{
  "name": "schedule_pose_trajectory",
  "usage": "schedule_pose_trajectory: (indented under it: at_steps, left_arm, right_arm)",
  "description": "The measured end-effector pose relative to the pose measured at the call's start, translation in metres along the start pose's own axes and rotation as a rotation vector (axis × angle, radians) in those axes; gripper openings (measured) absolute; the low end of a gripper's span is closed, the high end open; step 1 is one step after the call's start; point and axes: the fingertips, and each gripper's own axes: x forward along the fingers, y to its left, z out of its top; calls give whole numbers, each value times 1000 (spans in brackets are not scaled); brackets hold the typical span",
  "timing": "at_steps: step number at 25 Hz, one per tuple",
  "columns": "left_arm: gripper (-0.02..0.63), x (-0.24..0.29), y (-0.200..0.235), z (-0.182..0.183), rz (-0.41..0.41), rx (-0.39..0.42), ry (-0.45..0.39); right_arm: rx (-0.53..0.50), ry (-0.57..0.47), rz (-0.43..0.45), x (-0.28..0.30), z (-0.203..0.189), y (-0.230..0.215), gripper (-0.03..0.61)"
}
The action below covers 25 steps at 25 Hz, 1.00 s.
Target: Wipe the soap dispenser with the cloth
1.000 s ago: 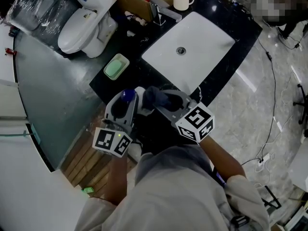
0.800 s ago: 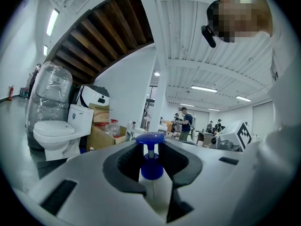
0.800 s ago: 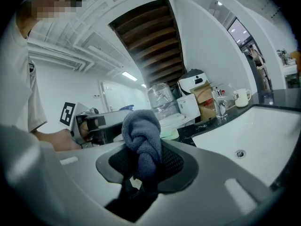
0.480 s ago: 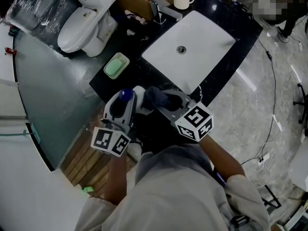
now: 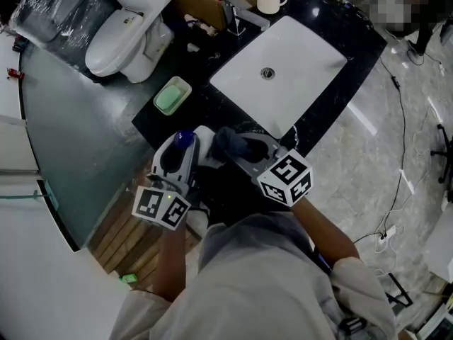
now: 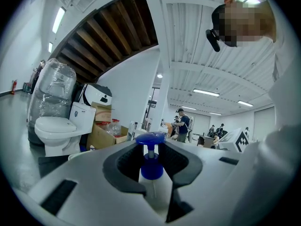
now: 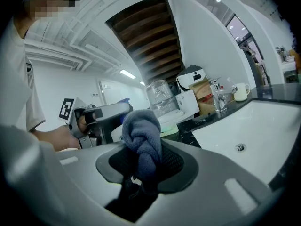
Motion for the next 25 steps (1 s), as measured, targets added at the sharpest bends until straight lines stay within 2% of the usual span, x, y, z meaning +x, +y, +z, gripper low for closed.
schedule_pose_trajectory:
  at_steps: [25]
  left_arm:
    - [96,-2,3,0,3,-23,-10]
  right_arm:
    - [14,63,-45,4,-27,-14,120]
